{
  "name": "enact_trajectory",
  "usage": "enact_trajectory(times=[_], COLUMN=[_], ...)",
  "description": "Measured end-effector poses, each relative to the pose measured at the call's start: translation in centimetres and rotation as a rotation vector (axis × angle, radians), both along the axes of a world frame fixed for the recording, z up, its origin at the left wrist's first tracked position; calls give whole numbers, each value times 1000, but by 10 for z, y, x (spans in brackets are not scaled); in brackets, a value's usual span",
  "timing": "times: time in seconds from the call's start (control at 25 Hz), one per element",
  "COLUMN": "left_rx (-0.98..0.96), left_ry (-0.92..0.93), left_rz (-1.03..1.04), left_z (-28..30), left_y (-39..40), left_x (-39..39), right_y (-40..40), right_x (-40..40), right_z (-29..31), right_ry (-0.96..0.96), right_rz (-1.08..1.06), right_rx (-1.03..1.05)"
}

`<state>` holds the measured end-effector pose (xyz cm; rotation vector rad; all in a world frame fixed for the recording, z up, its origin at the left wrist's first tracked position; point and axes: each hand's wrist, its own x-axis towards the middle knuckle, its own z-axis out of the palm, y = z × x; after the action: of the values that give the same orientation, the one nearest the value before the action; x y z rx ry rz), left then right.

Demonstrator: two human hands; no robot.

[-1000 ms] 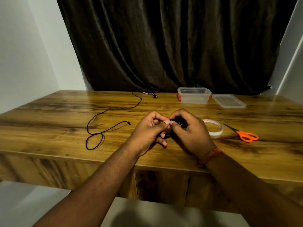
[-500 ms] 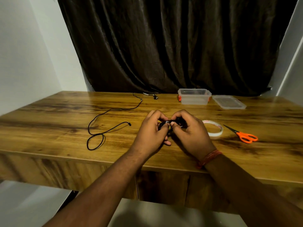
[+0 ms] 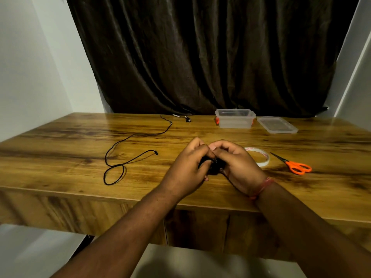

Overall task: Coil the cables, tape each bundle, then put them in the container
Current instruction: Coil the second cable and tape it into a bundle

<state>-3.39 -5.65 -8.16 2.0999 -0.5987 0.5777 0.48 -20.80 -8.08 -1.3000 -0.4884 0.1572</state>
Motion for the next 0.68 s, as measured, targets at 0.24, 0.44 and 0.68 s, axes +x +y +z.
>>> enact_trajectory(times=[0.24,0.44,0.68], left_rx=[57,130,95], left_ry=[-51,-87,-43], left_rz=[-30,-26,-22], left_z=[-3,-6,-4], left_y=[1,2,1], left_x=[1,2,3], right_y=[-7,-14,-11], right_x=[3,6,8], right_z=[1,-1,-1], right_ry=[183,241,166], right_rz=[129,174,40], right_rx=[96,79,91])
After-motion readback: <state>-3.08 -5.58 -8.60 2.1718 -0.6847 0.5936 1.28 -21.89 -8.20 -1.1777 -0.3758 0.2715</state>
